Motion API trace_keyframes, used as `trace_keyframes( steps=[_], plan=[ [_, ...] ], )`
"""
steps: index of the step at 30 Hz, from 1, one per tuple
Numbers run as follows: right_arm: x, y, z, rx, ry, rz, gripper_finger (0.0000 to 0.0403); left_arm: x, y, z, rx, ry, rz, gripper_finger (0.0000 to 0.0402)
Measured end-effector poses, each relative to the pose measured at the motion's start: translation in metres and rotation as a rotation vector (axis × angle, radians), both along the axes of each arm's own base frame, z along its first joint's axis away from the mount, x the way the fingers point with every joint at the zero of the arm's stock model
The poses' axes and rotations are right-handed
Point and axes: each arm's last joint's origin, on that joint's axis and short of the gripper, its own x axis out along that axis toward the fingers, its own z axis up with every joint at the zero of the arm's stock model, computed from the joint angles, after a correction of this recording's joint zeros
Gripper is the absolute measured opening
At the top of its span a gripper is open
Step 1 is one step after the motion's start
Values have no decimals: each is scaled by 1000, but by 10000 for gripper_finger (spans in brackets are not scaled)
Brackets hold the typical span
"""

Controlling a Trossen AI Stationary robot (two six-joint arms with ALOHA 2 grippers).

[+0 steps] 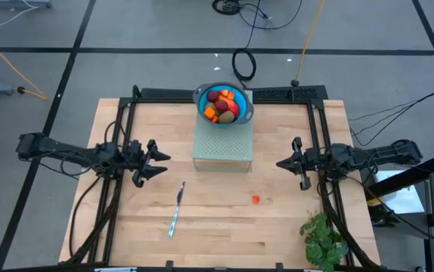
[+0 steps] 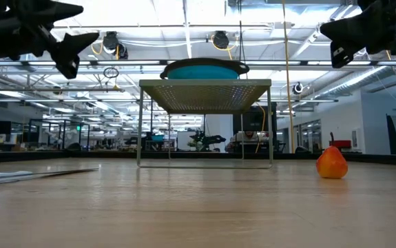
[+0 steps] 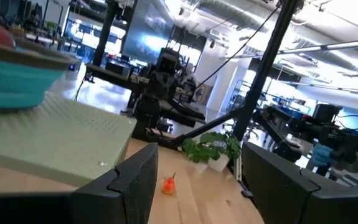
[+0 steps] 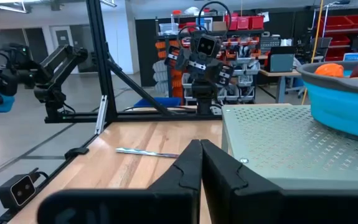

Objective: Pick & Place Fruit
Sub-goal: Put the Peach into the blue strainer bowl on the shelf

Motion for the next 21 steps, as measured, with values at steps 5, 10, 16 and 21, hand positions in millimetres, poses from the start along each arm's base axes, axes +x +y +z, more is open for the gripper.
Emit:
trace_keyframes(
  steps=[5,10,16,21],
  plan=[
    [0,0,0,0,0,0,0,1,0,-5,-50,56,-10,232],
    [0,0,0,1,0,0,0,1,0,-10,-61,110,-11,232],
    [0,0,0,106,11,7,0,0,0,-12,-55,137,-10,232],
    [2,0,-2,170,43,8,0,-5,1,-13,-45,153,-8,232]
  ],
)
